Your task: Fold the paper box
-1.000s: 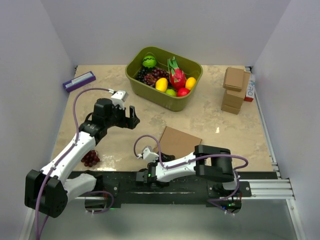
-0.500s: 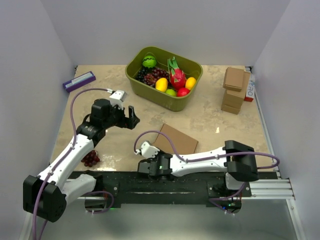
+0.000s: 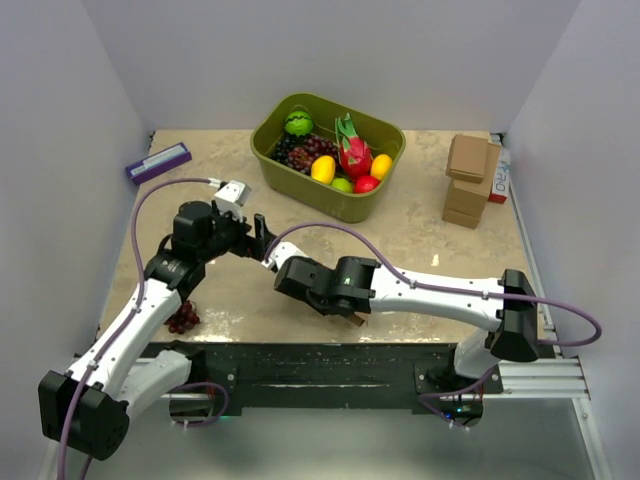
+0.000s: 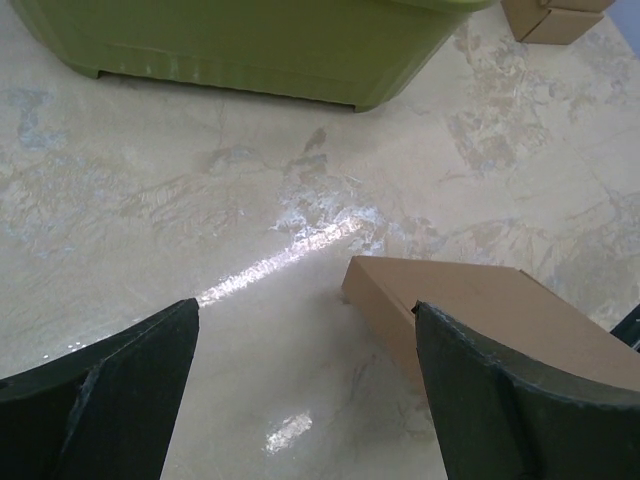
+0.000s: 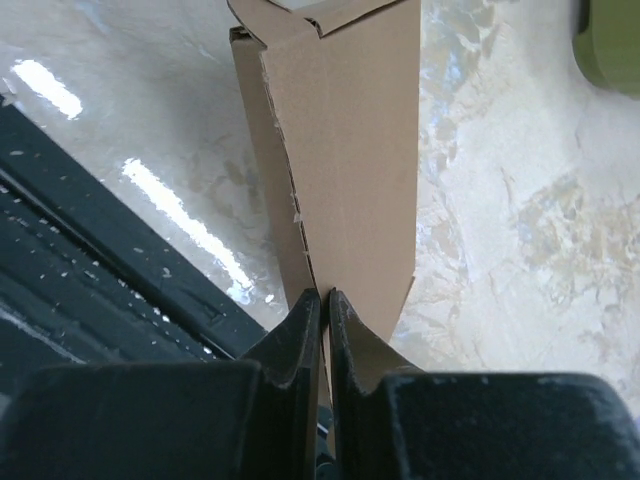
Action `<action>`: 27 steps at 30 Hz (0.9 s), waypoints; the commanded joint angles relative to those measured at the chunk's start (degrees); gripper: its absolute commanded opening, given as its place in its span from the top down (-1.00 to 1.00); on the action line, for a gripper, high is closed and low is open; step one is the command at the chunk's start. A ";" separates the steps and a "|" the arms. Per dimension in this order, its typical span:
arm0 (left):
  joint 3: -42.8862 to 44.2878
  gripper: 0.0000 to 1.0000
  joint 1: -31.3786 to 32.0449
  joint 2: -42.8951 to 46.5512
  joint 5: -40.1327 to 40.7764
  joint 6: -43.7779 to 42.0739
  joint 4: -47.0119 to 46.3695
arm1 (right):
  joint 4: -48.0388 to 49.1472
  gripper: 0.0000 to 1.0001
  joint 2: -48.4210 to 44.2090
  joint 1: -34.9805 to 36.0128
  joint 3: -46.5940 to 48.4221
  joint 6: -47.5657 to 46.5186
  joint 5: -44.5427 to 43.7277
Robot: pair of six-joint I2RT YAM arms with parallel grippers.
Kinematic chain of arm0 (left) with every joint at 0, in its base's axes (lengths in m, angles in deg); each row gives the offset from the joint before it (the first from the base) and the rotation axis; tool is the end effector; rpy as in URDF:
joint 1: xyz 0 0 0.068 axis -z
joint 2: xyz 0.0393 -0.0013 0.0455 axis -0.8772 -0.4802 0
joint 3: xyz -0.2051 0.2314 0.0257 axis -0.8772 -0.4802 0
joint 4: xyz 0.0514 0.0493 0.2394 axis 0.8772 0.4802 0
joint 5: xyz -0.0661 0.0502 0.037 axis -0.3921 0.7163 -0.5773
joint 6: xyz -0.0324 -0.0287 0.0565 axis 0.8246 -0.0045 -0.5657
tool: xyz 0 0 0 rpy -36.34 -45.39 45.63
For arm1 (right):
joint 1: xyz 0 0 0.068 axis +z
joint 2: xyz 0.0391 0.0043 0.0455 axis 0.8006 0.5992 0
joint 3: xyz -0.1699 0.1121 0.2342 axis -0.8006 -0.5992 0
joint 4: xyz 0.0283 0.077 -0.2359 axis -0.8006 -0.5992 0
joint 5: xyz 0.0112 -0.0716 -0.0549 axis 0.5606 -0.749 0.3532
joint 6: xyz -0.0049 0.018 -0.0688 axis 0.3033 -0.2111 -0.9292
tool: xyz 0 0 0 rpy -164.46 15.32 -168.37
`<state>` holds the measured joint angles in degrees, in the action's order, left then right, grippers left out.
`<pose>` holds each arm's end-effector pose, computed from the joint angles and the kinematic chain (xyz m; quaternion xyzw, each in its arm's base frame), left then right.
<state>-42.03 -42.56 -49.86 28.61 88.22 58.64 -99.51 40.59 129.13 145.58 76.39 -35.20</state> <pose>0.1862 -0.0818 0.3158 0.1281 0.8289 -0.2658 0.4752 0.1054 0.3052 0.3212 -0.4314 0.8415 -0.0122 0.3249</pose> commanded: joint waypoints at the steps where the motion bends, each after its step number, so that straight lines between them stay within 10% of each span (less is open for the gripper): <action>1: -0.62 -0.86 -0.46 1.92 -5.04 -2.31 -3.50 | -2.01 0.96 -1.22 -4.03 3.71 -7.93 10.48; 14: -3.08 -0.79 -0.37 5.26 -21.30 -5.22 -7.98 | 1.85 0.96 -0.08 -18.98 5.03 -21.48 28.77; 27: -3.08 -0.72 -0.37 0.25 -20.34 -7.07 -8.33 | 5.37 0.96 3.61 -26.28 3.54 -26.93 39.23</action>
<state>-45.44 -42.56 -48.27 9.07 82.58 52.54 -94.81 42.69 102.99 149.26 52.44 -0.47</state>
